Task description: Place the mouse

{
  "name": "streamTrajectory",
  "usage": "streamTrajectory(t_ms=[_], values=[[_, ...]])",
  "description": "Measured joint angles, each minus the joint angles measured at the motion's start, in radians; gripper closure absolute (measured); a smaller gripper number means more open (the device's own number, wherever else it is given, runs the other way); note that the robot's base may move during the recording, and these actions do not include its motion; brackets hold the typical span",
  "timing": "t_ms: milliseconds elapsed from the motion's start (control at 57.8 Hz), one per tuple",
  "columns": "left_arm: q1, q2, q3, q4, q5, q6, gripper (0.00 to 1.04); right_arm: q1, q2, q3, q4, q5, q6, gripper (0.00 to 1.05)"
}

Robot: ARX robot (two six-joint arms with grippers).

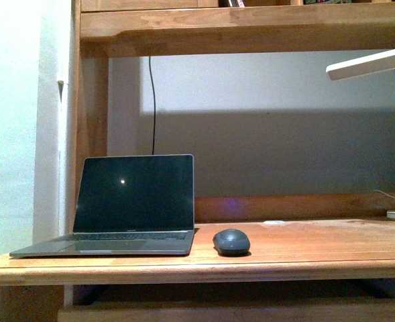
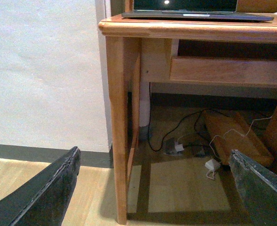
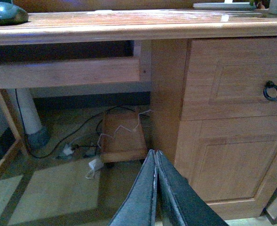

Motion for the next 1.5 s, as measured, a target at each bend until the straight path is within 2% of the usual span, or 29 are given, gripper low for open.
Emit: streamTrajectory(t_ms=[398, 640, 986, 1504], values=[[0.000, 0.000, 0.000, 0.000, 0.000, 0.000, 0.08, -0.001, -0.037, -0.026, 0.005, 0.000, 0.000, 1.02], [0.000, 0.000, 0.000, 0.000, 0.000, 0.000, 0.08, -0.001, -0.037, -0.026, 0.005, 0.000, 0.000, 0.59], [0.000, 0.000, 0.000, 0.000, 0.000, 0.000, 0.08, -0.001, -0.037, -0.026, 0.005, 0.000, 0.000, 0.06], [0.000, 0.000, 0.000, 0.000, 0.000, 0.000, 0.08, -0.001, -0.037, -0.026, 0.005, 0.000, 0.000, 0.07]])
